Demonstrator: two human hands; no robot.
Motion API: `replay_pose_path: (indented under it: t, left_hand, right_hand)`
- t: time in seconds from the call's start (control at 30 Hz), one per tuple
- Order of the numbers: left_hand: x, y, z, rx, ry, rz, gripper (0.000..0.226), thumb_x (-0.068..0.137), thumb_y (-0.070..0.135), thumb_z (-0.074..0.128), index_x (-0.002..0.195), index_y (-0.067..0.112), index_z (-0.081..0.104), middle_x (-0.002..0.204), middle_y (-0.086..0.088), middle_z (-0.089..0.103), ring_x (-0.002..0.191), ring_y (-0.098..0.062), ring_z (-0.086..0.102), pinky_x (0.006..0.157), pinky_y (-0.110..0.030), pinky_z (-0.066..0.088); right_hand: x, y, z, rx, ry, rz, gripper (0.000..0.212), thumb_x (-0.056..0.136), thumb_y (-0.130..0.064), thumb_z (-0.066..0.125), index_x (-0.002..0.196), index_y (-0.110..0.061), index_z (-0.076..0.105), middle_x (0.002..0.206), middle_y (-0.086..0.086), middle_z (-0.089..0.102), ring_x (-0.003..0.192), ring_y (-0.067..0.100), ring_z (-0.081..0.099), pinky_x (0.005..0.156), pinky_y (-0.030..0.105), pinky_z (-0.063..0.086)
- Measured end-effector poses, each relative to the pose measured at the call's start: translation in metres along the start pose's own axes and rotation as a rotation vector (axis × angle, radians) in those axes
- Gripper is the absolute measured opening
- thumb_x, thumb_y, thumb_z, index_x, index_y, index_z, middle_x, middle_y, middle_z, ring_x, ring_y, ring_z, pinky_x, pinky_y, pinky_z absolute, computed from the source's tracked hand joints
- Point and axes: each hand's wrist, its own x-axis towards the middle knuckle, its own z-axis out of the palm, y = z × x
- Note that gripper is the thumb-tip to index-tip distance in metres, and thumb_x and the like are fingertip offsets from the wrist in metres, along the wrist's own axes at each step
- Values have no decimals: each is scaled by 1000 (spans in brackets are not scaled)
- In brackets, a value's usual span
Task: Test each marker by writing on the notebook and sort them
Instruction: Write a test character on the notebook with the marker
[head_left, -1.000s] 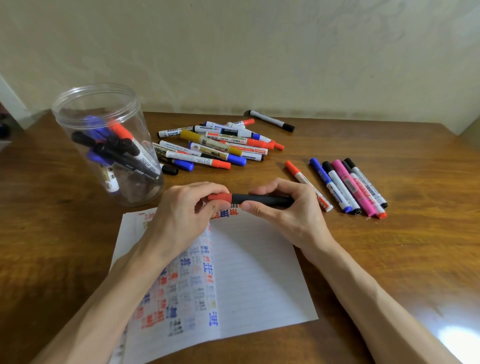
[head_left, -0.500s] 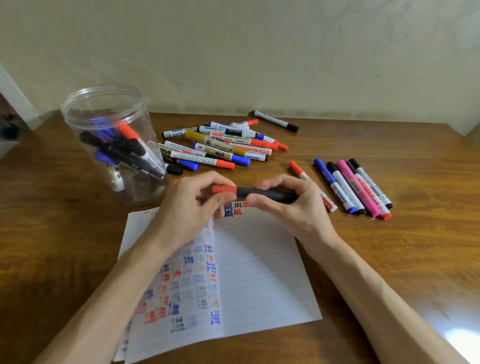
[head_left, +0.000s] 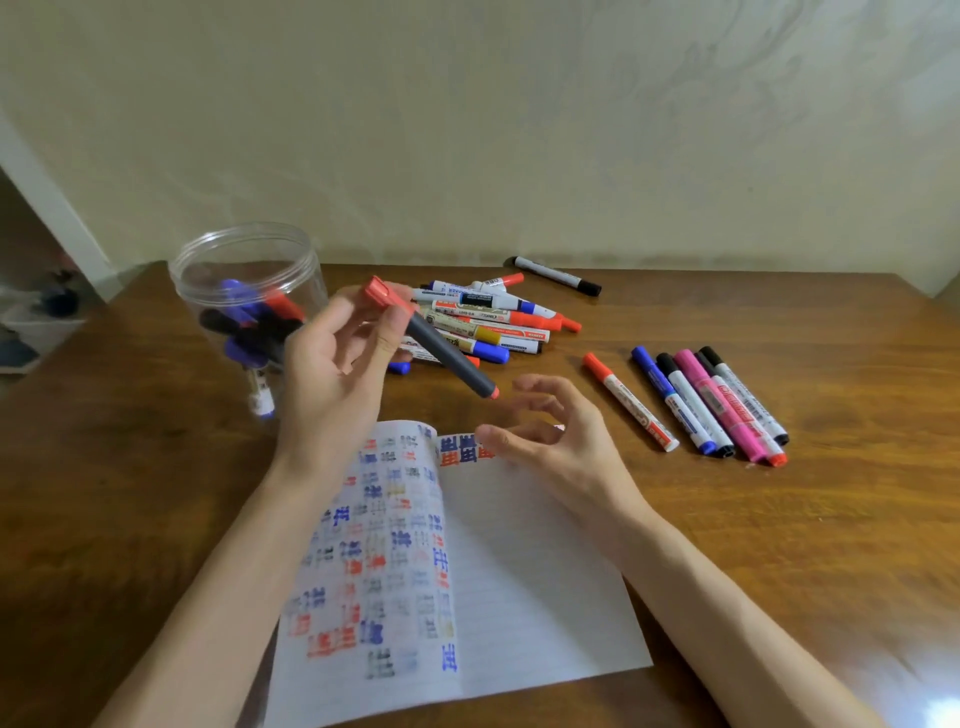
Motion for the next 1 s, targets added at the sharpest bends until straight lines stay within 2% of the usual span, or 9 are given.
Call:
replay_pose_path:
  t: [0.07,0.13,0.23,0.4,0.53,0.67,0.77,0.87,1.0]
  left_hand:
    - [5,8,-1,12,10,61,23,103,22,61,122,11,69,108,8,75,109,-5,69,87,-19,55]
    - [11,16,-4,26,6,114,23,104,17,60,123,6,67,110,7,74,108,-3,69,87,-16,53]
    - [21,27,-12,51,17,162,22,105,18,60,122,8,67,111,4,74,107,-4,68,86,-17,52]
    - [37,52,-34,110,128,264,23,105,24,60,123,11,67,115,-2,73,106,-5,68,85,-20,53]
    - [53,70,-56,99,280,340,18,105,30,58,120,25,67,118,1,72,109,-7,68,80,-27,56]
    - [68,75,-73,112,373,346,18,104,30,58,119,24,66,115,13,73,105,-4,68,75,-27,55]
    - [71,65,-80,159,353,313,18,104,27,59,120,24,66,111,18,73,104,-2,68,83,-28,57]
    - [71,48,-81,277,294,270,25,103,22,61,126,16,67,115,2,72,107,-5,68,94,-25,55]
    - [65,33,-78,357,241,225,33,101,18,65,134,17,63,120,6,70,109,-1,67,92,-16,53]
  right_hand:
    - [-3,0,5,-154,-112,-170,25,89,-22,84,108,-18,68,107,-5,73,95,13,75,83,35,63]
    - [-9,1,13,-359,-265,-324,7,96,-23,76,102,-21,73,104,-11,74,101,10,71,88,33,59]
    - [-12,4,23,-527,-391,-449,13,95,-28,76,107,-28,77,118,-13,67,115,6,62,100,31,50]
    - [-11,8,25,-642,-376,-510,22,96,-50,73,113,-37,74,131,-20,56,124,0,51,106,29,44]
    - [-10,9,29,-704,-362,-528,28,94,-59,69,116,-42,72,136,-24,52,125,-4,47,107,28,42]
    - [-10,8,30,-720,-351,-505,32,92,-63,69,116,-43,72,137,-26,51,125,-5,46,109,25,40]
    - [-11,7,30,-706,-356,-483,33,91,-63,70,116,-43,72,136,-26,52,126,-5,46,109,23,39]
    - [-12,8,29,-681,-353,-475,32,90,-63,72,114,-41,74,134,-25,53,125,-4,48,108,23,38]
    - [-11,8,29,-672,-356,-455,34,89,-64,72,115,-41,74,134,-26,52,126,-4,46,108,23,38]
